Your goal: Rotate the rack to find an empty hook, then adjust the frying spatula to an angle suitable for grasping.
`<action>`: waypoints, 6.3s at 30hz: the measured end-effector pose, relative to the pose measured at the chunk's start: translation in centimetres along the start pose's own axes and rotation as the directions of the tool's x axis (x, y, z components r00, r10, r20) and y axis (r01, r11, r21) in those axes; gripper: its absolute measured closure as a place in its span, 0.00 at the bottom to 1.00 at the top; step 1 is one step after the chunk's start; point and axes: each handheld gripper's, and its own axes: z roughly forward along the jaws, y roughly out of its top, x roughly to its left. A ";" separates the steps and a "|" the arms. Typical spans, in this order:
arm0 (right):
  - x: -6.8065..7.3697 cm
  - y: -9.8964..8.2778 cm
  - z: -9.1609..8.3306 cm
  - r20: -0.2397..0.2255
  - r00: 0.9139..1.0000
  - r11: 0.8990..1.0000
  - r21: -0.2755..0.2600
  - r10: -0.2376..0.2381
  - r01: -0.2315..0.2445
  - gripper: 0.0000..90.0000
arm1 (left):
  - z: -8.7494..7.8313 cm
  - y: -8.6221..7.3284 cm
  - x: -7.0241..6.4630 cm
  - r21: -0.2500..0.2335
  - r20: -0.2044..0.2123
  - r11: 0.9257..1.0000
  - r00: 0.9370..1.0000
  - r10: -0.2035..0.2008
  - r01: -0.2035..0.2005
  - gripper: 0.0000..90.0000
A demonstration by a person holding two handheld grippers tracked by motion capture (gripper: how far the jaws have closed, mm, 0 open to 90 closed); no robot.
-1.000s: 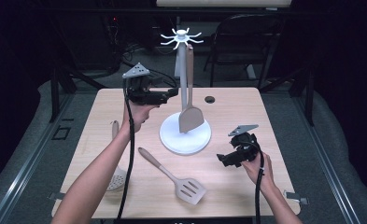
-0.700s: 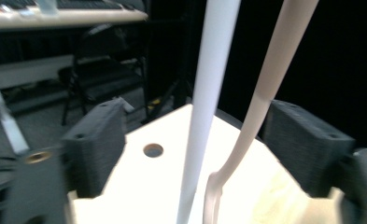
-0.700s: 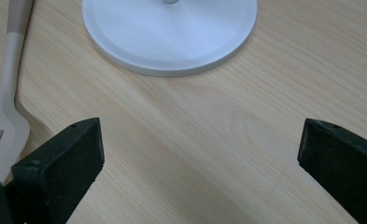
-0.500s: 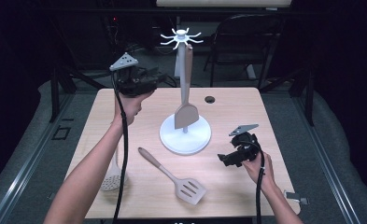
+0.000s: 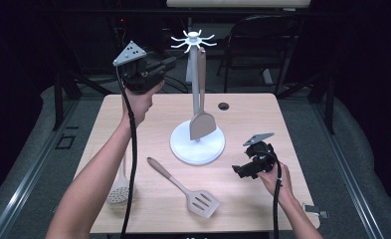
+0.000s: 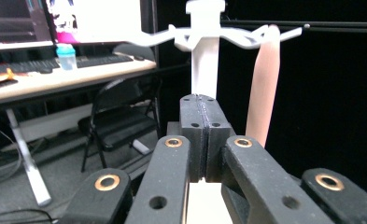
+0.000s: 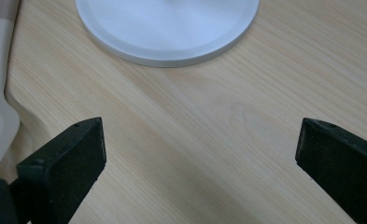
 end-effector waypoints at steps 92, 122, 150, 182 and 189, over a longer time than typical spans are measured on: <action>0.5 0.1 0.2 -0.008 1.000 1.000 0.014 -0.020 0.020 0.02 | 0.4 2.8 -0.2 0.000 -0.058 0.999 0.997 0.053 -0.053 1.00; 2.1 0.6 0.4 -0.076 0.995 0.997 0.022 -0.069 0.071 0.06 | -4.2 -6.2 0.6 0.219 -0.093 0.976 0.996 0.000 0.021 0.22; 4.2 0.9 1.1 -0.112 0.987 0.991 0.057 -0.113 0.120 0.14 | -6.9 -18.4 0.2 0.442 -0.143 0.870 0.974 -0.173 0.219 0.09; 12.1 0.4 0.7 -0.370 0.902 0.965 0.045 -0.224 0.259 0.99 | -6.4 -22.5 0.0 0.535 -0.254 0.770 0.935 -0.246 0.348 0.04; 13.0 -0.6 1.8 -0.391 0.895 0.951 0.124 -0.214 0.282 1.00 | -6.5 -22.8 -0.7 0.540 -0.268 0.768 0.935 -0.231 0.345 0.06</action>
